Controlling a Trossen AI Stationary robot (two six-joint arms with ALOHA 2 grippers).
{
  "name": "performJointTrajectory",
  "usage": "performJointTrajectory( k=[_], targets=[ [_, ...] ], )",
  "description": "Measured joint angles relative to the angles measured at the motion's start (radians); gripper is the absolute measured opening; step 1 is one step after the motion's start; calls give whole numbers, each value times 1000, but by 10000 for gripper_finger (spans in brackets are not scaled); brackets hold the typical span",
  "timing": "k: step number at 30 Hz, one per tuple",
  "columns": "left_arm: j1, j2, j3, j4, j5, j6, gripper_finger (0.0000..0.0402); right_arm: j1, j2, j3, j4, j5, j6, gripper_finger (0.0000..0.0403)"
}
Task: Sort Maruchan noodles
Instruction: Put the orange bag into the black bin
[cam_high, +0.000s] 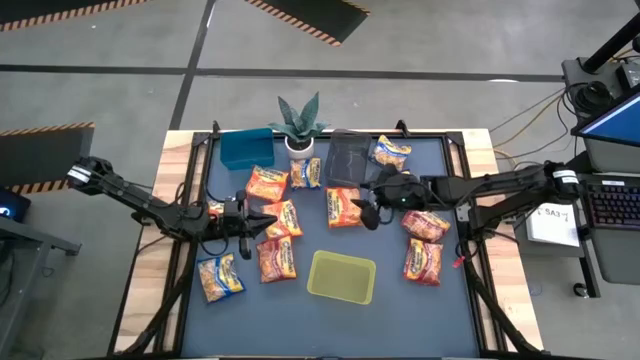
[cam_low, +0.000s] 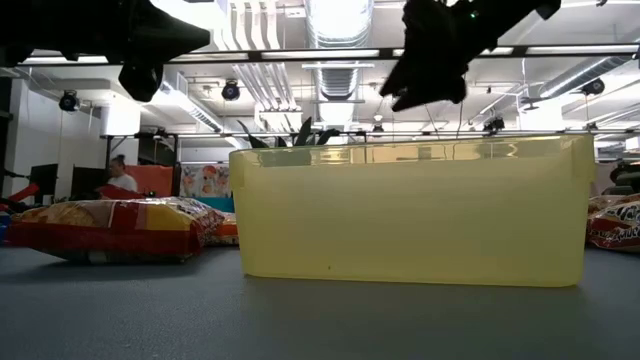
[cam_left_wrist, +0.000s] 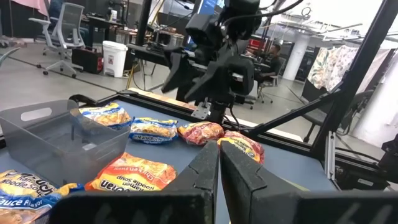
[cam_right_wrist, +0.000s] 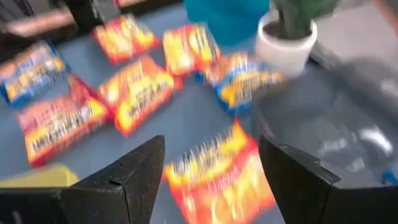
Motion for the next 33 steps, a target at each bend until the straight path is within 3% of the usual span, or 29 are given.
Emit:
performJointTrajectory(
  k=[4,8,22,33],
  targets=[
    [0,0,0,0,0,0,0,-6,12,56,-228,7,121,249],
    [0,0,0,1,0,0,0,-18,23,85,-344,9,223,249],
    [0,0,0,3,-1,0,0,-18,30,92,-250,8,218,249],
    [0,14,0,3,-2,0,0,-18,29,83,-269,-74,455,249]
  ],
)
